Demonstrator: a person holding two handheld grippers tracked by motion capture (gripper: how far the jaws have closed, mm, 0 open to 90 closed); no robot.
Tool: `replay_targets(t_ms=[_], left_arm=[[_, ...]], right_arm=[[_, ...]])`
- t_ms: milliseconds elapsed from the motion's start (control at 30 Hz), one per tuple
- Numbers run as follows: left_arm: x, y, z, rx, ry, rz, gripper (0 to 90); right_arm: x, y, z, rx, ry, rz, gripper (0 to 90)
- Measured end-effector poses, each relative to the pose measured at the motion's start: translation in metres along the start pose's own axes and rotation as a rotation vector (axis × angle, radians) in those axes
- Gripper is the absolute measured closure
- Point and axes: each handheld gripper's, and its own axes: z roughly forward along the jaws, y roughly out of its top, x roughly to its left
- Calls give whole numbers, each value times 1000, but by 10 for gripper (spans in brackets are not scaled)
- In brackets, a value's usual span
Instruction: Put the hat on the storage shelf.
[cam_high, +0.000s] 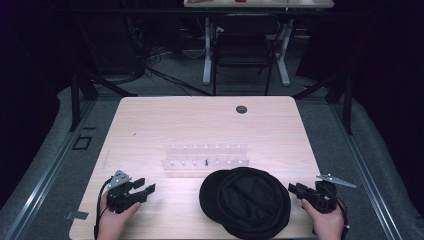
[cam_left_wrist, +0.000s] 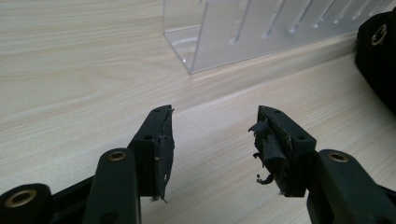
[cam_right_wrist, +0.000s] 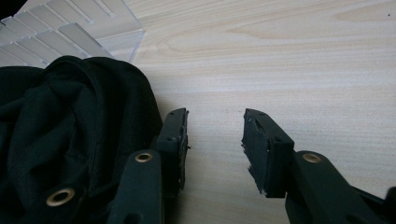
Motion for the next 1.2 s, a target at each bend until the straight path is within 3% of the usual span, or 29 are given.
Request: replay_targets(t_ms=[367, 533, 867, 1133, 1200], left_arm=[[-9, 1, 2, 9, -17, 39, 468], [-11, 0, 2, 13, -23, 47, 468], [-12, 0, 2, 19, -19, 50, 468], [-14, 0, 4, 21, -19, 52, 468], [-14, -1, 4, 22, -22, 50, 468]], right_arm=[[7, 6, -7, 20, 5, 37, 583], [16, 7, -13, 55, 8, 2, 594], [18, 19, -36, 67, 6, 8, 615], [22, 31, -44, 150, 85, 97, 611], [23, 32, -44, 170, 95, 98, 613]])
